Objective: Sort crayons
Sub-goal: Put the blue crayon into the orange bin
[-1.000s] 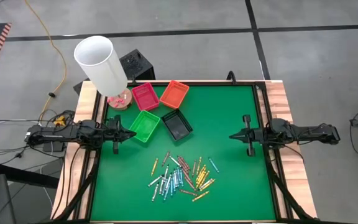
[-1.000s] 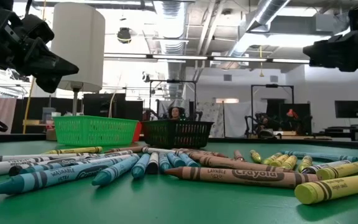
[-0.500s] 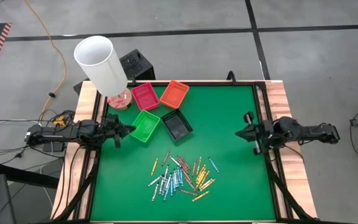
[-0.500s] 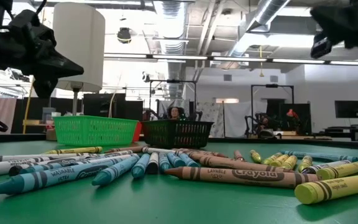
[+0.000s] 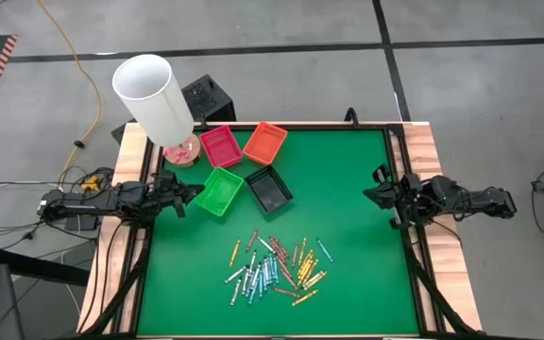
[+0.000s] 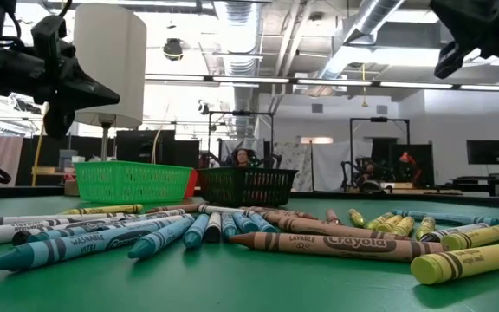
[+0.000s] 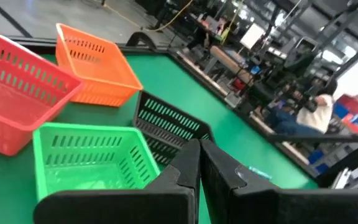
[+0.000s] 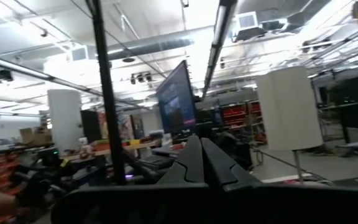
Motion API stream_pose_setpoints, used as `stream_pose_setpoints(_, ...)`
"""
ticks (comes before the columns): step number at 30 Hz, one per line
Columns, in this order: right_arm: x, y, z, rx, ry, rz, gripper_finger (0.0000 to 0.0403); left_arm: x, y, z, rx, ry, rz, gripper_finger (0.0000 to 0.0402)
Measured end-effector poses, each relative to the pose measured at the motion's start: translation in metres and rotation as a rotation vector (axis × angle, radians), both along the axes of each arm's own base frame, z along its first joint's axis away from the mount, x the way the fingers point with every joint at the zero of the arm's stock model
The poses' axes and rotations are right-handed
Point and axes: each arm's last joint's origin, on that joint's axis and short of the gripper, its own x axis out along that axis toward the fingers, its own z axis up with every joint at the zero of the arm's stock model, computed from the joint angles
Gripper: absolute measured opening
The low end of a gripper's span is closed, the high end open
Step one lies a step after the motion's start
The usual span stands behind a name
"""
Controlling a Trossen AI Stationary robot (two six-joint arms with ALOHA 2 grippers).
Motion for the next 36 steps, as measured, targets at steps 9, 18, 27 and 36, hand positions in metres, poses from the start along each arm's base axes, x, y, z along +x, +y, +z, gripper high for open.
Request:
stream_pose_setpoints(9,0.003,-0.002,-0.007,-0.014,0.079,-0.082,0.0,-0.001,0.002,-0.001,-0.001,0.009,0.075,0.0)
stream_pose_setpoints(18,0.007,-0.005,-0.024,0.102,0.255,-0.142,0.0,-0.001,0.002,-0.002,-0.031,0.008,0.087,0.0)
stream_pose_setpoints(27,0.007,-0.007,-0.02,0.186,0.273,-0.209,0.0,-0.003,-0.001,0.023,0.029,-0.136,-0.026,0.002)
stream_pose_setpoints(36,0.012,-0.008,0.024,0.109,0.281,-0.249,0.0,-0.018,-0.003,0.067,0.1,-0.244,-0.1,0.011)
